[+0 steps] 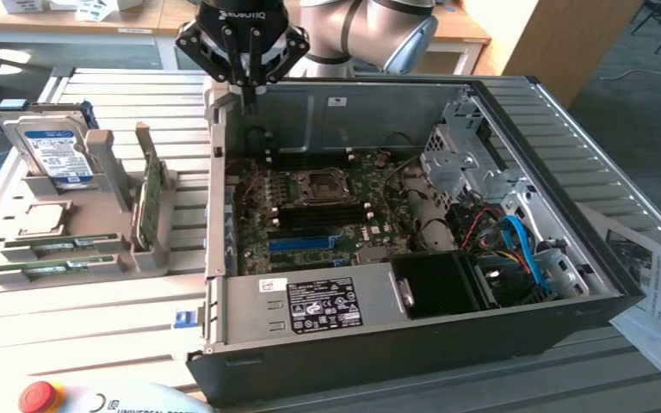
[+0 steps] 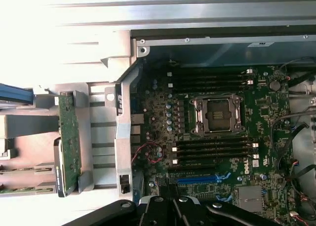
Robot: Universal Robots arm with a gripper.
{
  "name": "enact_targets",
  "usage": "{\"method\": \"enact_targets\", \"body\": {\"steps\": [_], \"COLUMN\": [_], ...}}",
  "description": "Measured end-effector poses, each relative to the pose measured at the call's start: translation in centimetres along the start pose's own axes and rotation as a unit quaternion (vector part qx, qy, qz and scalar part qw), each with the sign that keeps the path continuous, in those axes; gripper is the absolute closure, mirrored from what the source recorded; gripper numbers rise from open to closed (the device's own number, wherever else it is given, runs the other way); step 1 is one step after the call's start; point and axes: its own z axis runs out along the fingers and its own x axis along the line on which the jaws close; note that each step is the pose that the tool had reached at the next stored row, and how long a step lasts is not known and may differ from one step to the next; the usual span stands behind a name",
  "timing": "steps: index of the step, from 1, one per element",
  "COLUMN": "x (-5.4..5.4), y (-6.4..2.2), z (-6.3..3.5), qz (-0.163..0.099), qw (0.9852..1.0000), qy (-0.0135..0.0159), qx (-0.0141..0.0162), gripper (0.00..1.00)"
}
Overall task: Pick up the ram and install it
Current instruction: 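Reach for the ram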
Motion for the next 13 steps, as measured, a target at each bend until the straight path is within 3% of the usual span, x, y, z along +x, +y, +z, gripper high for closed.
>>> {"method": "enact_targets", "body": {"steps": [13], "x": [1.2], "y": [-0.09], "z": [-0.03], "qz": [0.000], "qw": [1.0000], "qy": [0.0000], "qx": [0.0000], "gripper": [0.89]}}
